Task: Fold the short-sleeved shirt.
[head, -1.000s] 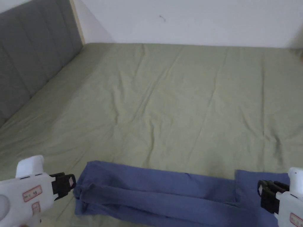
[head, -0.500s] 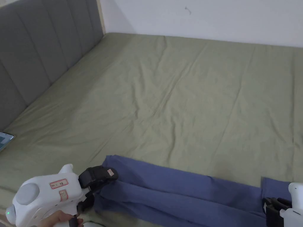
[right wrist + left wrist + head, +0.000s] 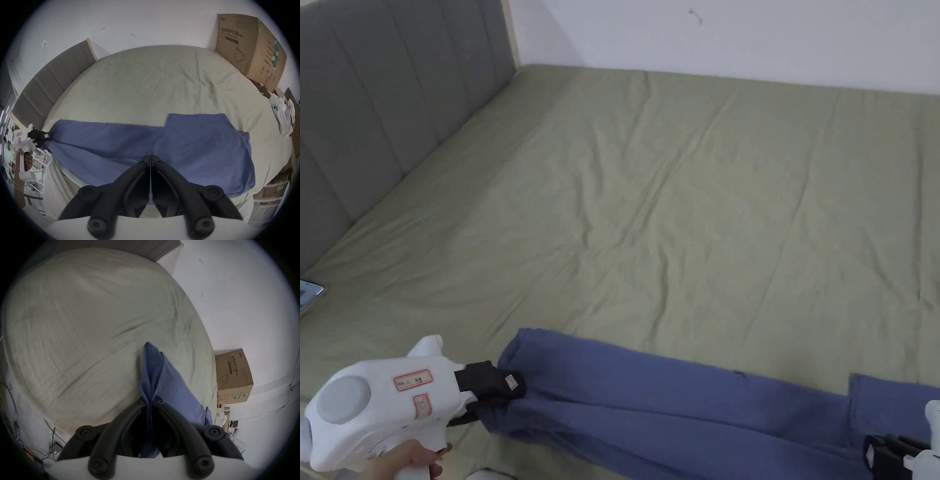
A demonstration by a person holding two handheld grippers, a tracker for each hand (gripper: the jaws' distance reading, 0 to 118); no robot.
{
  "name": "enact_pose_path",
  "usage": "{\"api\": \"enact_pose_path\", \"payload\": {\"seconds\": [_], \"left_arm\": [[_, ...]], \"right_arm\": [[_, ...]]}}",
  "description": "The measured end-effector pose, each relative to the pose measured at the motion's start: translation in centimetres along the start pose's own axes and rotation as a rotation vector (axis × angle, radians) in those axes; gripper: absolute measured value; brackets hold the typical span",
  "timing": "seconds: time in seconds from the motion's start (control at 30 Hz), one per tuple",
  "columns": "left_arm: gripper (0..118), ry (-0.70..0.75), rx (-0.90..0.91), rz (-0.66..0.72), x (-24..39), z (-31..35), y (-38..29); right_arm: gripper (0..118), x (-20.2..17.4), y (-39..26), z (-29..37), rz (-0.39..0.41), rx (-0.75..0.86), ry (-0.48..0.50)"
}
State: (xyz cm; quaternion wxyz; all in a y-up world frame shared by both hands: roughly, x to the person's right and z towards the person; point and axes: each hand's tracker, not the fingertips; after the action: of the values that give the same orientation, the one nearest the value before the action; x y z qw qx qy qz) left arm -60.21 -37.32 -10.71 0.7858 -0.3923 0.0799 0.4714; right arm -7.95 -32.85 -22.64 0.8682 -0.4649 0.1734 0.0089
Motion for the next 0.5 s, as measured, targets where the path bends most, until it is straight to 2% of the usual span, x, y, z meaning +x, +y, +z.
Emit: {"api": "enact_pose_path", "payload": {"seconds": [0.13,0.23,0.4,0.5], "left_arm": [[7,-0.049,0.069,-0.108,5.0,2.2,-0.1],[7,-0.01,0.084,-0.331,11.8,3.0,-1.0],[7,-0.105,0.038,-0.624,21.8,1.2,-6.0],[7,-0.14,-0.072,-0.866,26.4,-2.4,-10.5]], "right_arm": [[2,2.6,-0.3,0.7,-0.064,0.022,-0.016],[2,3.5,-0.3,2.0,-0.091,0.047,-0.029],[2,5.6,-1.3,4.0,-0.168,0.095,-0.051],[2,7.0,-2.4,4.8,-0.209,0.096,-0.062]]}}
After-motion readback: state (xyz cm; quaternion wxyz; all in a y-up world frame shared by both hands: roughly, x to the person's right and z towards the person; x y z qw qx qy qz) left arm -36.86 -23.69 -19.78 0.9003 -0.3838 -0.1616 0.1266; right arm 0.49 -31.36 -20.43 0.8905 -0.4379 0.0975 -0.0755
